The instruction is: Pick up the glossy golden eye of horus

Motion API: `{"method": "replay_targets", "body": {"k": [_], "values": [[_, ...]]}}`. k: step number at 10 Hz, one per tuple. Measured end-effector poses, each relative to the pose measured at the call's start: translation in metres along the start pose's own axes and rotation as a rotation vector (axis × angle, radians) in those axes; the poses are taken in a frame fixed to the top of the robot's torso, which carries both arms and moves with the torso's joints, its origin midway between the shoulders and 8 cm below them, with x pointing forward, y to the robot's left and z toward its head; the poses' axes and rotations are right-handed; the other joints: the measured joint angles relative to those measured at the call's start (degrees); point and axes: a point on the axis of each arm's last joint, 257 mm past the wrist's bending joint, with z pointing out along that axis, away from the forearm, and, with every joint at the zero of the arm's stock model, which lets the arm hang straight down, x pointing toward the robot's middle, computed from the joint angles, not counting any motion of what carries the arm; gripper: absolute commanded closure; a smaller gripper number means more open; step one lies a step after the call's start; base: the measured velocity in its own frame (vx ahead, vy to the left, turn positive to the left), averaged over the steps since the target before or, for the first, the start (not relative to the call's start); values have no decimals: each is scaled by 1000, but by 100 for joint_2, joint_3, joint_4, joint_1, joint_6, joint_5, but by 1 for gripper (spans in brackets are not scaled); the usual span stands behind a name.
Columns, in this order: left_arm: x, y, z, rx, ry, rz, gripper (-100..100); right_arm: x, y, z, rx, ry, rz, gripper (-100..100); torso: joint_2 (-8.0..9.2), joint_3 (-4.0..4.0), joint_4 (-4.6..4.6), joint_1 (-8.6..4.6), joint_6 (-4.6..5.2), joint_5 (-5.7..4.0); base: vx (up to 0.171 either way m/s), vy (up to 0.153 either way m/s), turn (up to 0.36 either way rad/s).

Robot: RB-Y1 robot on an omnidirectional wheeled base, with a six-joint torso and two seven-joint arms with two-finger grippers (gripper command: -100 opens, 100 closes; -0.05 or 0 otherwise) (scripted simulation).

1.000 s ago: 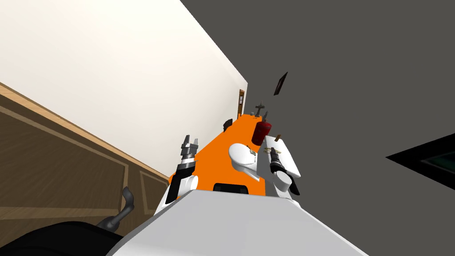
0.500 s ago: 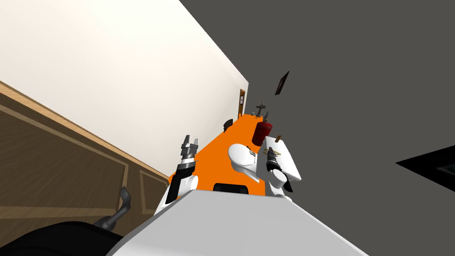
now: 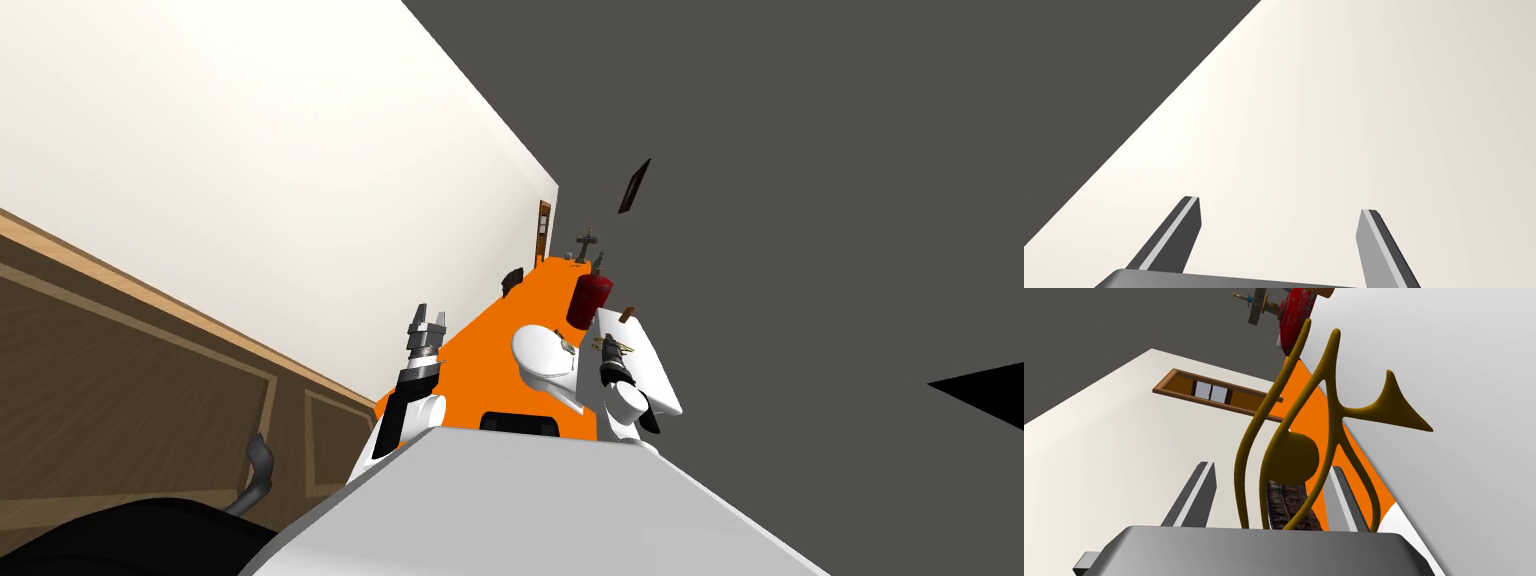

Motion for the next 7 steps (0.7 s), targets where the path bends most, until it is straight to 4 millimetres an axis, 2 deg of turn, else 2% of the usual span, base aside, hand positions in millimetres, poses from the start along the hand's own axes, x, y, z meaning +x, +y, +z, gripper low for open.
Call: {"method": "replay_targets", "body": {"k": [3,4,5,6,7], "values": [[0,0,0,0,0,0,0,0,-2,0,3,0,1,100,10,3,-3,2,2,-4,0,0,0],[0,0,0,0,0,0,0,0,-2,0,3,0,1,0,10,4,-3,2,2,-4,0,0,0],[0,0,0,0,0,0,0,0,-2,0,3,0,1,100,11,4,-3,1,2,-4,-69,19,23],[0,0,0,0,0,0,0,-1,-1,1,4,0,-1,100,30,12,-3,8,3,-4,-45,13,5],[0,0,0,0,0,0,0,-1,-1,1,3,0,0,0,28,14,0,7,4,-2,-6,2,-3]]}}
